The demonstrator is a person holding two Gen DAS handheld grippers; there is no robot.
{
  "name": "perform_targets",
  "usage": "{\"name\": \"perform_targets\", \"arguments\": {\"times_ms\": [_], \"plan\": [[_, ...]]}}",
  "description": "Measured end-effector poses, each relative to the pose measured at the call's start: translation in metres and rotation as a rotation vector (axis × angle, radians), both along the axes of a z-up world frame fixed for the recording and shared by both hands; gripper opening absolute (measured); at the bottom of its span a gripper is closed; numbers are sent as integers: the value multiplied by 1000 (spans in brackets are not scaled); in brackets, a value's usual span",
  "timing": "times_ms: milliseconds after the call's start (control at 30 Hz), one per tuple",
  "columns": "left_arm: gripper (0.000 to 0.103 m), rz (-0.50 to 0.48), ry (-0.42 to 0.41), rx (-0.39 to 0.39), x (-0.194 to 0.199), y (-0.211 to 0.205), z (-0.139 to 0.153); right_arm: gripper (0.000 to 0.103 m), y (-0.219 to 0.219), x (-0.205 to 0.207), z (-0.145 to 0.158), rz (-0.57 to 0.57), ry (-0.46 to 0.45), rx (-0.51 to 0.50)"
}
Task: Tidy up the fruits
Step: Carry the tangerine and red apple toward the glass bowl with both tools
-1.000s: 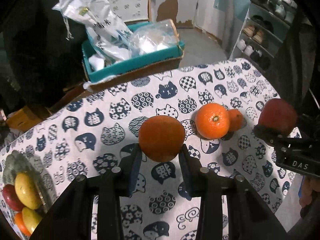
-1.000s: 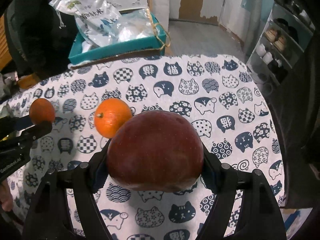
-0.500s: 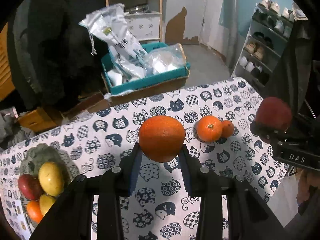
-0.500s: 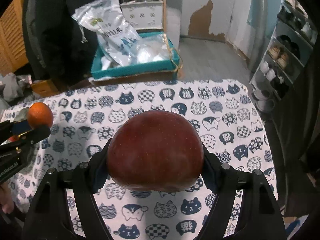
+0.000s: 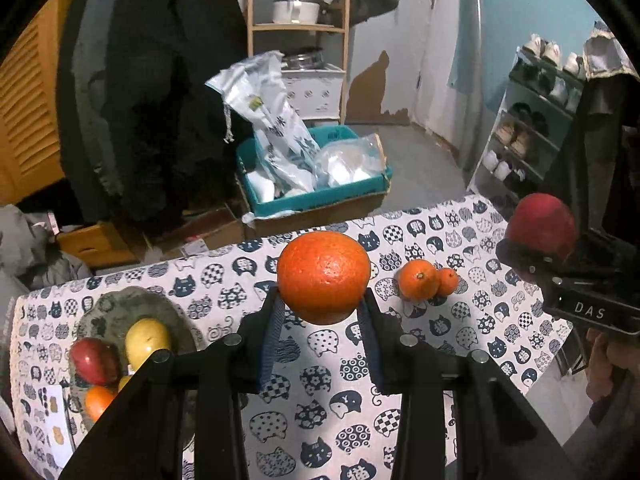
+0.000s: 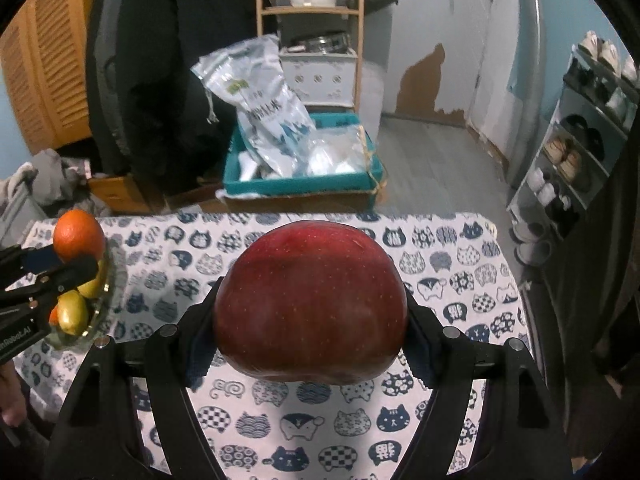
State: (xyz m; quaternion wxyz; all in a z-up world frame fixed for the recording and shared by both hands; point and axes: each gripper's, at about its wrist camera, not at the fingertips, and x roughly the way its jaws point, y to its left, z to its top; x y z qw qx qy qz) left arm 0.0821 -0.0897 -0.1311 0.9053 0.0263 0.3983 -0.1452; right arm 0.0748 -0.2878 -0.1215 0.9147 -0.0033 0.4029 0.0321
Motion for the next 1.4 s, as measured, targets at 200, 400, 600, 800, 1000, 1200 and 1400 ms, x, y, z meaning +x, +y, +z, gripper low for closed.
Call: {"name": "perform_targets", "arguments": {"times_ms": [200,400,600,800,1000,1200,1400], "plan": [[38,50,-15,-20,-13,25,12,77,16,-8,18,40,-39,14],[38,89,-44,-20,-20,46,21,77,34,-10,33,79,-71,21],[38,141,-52,-26,-24,74,24,77,58,-8,42,124,-87,26],[38,198,-55,-23,-28,102,23,77,89,-2,42,178,-88,27],[38,250,-39,-20,-29,129,15,77,124,6,38,242,-75,30],[38,301,-20,-12,-31,155,6,77,164,16,30,307,-50,42],[38,346,8,-19,-31,182,-6,77,201,26,19,364,-20,53]]}}
